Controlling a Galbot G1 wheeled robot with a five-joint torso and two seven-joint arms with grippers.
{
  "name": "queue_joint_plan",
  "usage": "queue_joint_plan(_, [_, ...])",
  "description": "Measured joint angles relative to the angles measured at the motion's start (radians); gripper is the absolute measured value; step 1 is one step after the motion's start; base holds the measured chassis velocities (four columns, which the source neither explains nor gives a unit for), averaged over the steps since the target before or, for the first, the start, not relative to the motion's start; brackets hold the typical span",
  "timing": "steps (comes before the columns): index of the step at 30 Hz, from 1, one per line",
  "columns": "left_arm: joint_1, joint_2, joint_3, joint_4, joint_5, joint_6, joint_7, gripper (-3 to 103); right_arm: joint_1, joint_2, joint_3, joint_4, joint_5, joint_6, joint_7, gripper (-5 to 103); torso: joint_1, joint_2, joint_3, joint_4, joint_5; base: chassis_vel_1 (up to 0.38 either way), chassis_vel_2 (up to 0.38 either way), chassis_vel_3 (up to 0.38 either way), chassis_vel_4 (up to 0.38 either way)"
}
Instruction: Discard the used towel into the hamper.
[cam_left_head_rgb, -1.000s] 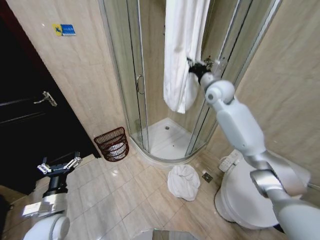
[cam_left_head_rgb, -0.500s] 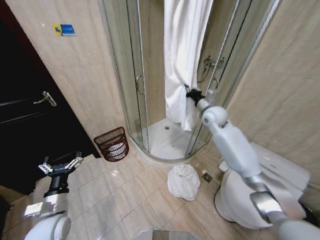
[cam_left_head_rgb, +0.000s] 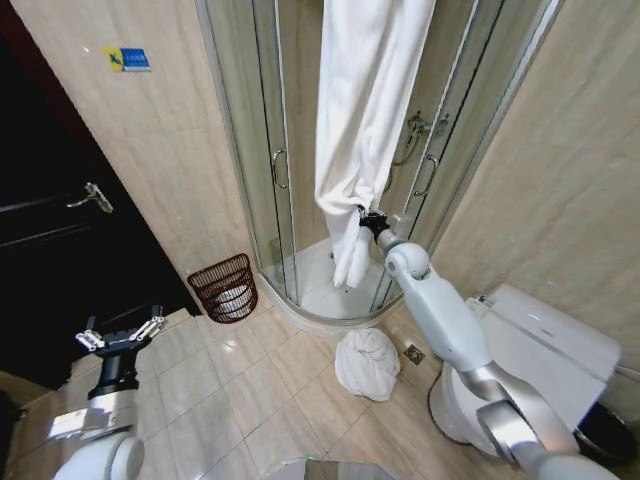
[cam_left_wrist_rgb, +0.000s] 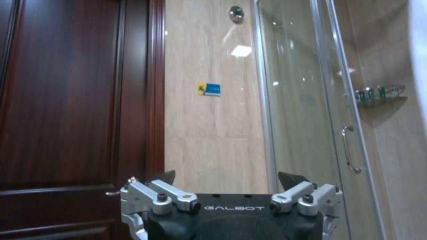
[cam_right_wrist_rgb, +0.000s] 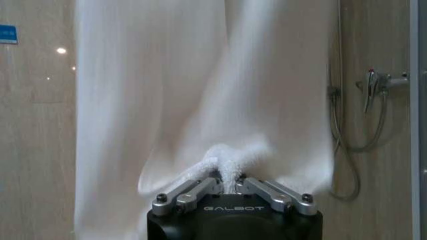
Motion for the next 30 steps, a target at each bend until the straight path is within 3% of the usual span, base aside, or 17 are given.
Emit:
queue_joint_plan(7, [0.001,0.006,-0.030,0.000,-0.002,-0.002,0.001,100,0.068,-0.004,0.003,-0.102,-0.018,0.029,-0.056,4,0.000,0.000,0.000,-0.0003,0.0003,0.000,0.000,0.000,0.000])
queue_joint_plan(14, [0.004,-0.004,-0.022,0.011,0.014,-0.012,0.001,100,0.166,0.009,0.035,-0.210,-0.037,0.106,-0.125,4,0.000,0.000,0.000,0.0001,-0.0001,0.000,0.000,0.000,0.000])
queue_joint_plan(22, [-0.003,-0.015,0.031,0.009,0.056,-0.018,0.004,100,0.016,-0.080,0.070,-0.002,0.010,0.081,-0.085,4,0.000,0.000,0.000,-0.0005,0.0004,0.000,0.000,0.000,0.000])
queue_joint_plan(30, [-0.007,-0.025,0.084,-0.003,0.087,-0.019,0.003,100,-0.140,-0.194,0.168,0.300,0.191,0.022,0.024,4,0.000,0.000,0.000,0.0001,0.0003,0.000,0.000,0.000,0.000])
